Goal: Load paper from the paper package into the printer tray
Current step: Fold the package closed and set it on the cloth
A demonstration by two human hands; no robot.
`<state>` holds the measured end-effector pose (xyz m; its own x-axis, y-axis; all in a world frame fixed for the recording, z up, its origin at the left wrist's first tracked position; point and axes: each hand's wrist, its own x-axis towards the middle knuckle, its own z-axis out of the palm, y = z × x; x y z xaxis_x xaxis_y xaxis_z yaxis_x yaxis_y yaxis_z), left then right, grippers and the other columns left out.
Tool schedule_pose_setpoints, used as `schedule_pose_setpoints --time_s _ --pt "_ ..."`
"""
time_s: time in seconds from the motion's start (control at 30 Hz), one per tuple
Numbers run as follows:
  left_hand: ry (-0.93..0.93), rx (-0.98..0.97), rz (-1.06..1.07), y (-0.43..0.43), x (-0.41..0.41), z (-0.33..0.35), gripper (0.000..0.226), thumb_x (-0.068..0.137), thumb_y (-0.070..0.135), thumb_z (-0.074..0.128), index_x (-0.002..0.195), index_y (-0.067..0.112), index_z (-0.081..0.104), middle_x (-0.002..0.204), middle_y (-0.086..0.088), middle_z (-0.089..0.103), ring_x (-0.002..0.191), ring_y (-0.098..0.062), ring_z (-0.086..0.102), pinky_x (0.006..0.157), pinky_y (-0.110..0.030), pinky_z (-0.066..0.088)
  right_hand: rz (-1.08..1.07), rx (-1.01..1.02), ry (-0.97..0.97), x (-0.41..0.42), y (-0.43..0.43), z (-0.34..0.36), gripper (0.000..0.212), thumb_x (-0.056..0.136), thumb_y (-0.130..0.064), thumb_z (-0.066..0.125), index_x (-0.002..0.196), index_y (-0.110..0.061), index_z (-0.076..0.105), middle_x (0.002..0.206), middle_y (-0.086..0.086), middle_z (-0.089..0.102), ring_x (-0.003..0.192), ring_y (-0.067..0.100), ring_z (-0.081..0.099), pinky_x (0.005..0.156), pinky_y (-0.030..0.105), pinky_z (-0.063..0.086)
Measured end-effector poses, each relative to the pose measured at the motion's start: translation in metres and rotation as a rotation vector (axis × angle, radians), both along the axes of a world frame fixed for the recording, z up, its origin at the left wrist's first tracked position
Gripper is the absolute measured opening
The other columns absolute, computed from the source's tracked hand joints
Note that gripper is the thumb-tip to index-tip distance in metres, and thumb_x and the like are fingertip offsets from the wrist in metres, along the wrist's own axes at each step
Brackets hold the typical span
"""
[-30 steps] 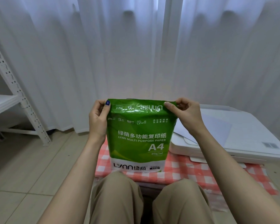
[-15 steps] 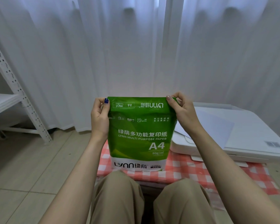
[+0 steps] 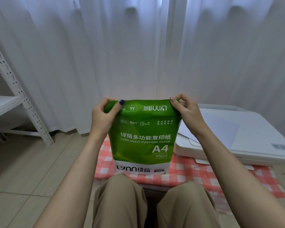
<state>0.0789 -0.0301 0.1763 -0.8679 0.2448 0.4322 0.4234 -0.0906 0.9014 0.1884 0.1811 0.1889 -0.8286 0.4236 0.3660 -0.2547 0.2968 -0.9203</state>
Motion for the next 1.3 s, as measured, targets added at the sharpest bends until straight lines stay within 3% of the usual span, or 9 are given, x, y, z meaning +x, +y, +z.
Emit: schedule_pose_setpoints --time_s 0.13,0.33,0.57,0.73,0.83,0.93,1.0,1.1,1.3 --pt "0.037 -0.198 -0.125 -0.009 -0.005 0.009 0.008 0.078 0.013 0.072 0.071 0.016 0.068 0.073 -0.001 0.066 0.062 -0.003 0.063 0.057 -0.017 0.05 0.015 0.007 -0.011 0.001 0.002 -0.002 0.023 0.096 -0.023 0.05 0.074 -0.014 0.048 0.072 0.006 0.056 0.06 0.005 0.052 0.053 0.011 0.04" --pt "-0.028 -0.068 -0.048 -0.004 0.002 0.006 0.016 0.082 0.01 0.068 0.068 0.016 0.062 0.051 0.015 0.067 0.049 0.003 0.061 0.047 -0.011 0.048 -0.009 0.008 0.019 0.004 -0.001 -0.002 0.024 0.095 -0.021 0.052 0.072 -0.018 0.05 0.066 0.0 0.058 0.057 0.002 0.054 0.053 0.012 0.041" --pt "-0.066 -0.027 0.074 0.003 0.0 0.003 0.021 0.076 0.018 0.076 0.066 0.019 0.057 0.057 0.011 0.067 0.05 0.002 0.061 0.05 -0.015 0.048 -0.15 0.031 0.016 0.001 -0.003 -0.004 0.024 0.088 -0.028 0.062 0.069 -0.017 0.054 0.059 -0.003 0.059 0.061 0.013 0.054 0.061 0.025 0.041" --pt "-0.022 -0.161 0.21 0.004 -0.003 0.002 0.019 0.076 0.031 0.075 0.07 0.025 0.058 0.073 0.002 0.066 0.067 -0.013 0.062 0.065 -0.031 0.051 -0.326 0.158 -0.023 -0.008 -0.003 -0.003 0.023 0.082 -0.028 0.068 0.066 -0.021 0.054 0.091 0.003 0.052 0.072 0.018 0.053 0.061 0.019 0.039" --pt "0.002 -0.199 0.259 0.006 -0.002 0.001 0.017 0.078 0.033 0.072 0.085 0.022 0.061 0.081 -0.002 0.068 0.077 -0.017 0.066 0.072 -0.034 0.053 -0.395 0.213 -0.079 -0.011 -0.001 -0.002 0.022 0.08 -0.029 0.07 0.071 -0.016 0.056 0.097 0.003 0.049 0.079 0.017 0.054 0.065 0.017 0.038" --pt "0.043 -0.269 0.3 0.006 -0.003 0.002 0.031 0.082 0.032 0.068 0.109 0.02 0.059 0.081 0.004 0.06 0.086 -0.014 0.06 0.077 -0.027 0.044 -0.429 0.215 -0.126 -0.013 0.0 -0.004 0.027 0.078 -0.032 0.071 0.066 -0.016 0.054 0.096 0.01 0.058 0.08 0.018 0.055 0.065 0.021 0.037" --pt "0.051 -0.32 0.347 0.004 -0.005 0.003 0.04 0.083 0.028 0.067 0.119 0.018 0.054 0.09 0.003 0.053 0.094 -0.009 0.052 0.085 -0.023 0.036 -0.437 0.202 -0.146 -0.015 -0.001 -0.004 0.029 0.075 -0.034 0.072 0.062 -0.018 0.052 0.096 0.014 0.062 0.08 0.019 0.057 0.066 0.022 0.038" --pt "0.037 -0.315 0.346 0.002 -0.006 0.003 0.035 0.083 0.021 0.067 0.115 0.016 0.056 0.099 0.0 0.055 0.099 -0.008 0.051 0.088 -0.024 0.041 -0.454 0.172 -0.175 -0.014 -0.002 -0.003 0.031 0.072 -0.031 0.076 0.057 -0.024 0.05 0.095 0.01 0.058 0.08 0.016 0.055 0.072 0.024 0.039" --pt "0.168 -0.444 0.308 0.002 -0.004 0.009 0.019 0.086 0.007 0.057 0.102 0.012 0.066 0.113 -0.007 0.063 0.105 -0.016 0.058 0.088 -0.02 0.038 -0.329 -0.162 -0.287 -0.015 0.006 -0.004 0.028 0.066 -0.022 0.08 0.06 -0.017 0.053 0.084 0.001 0.064 0.087 0.02 0.061 0.077 0.034 0.049"
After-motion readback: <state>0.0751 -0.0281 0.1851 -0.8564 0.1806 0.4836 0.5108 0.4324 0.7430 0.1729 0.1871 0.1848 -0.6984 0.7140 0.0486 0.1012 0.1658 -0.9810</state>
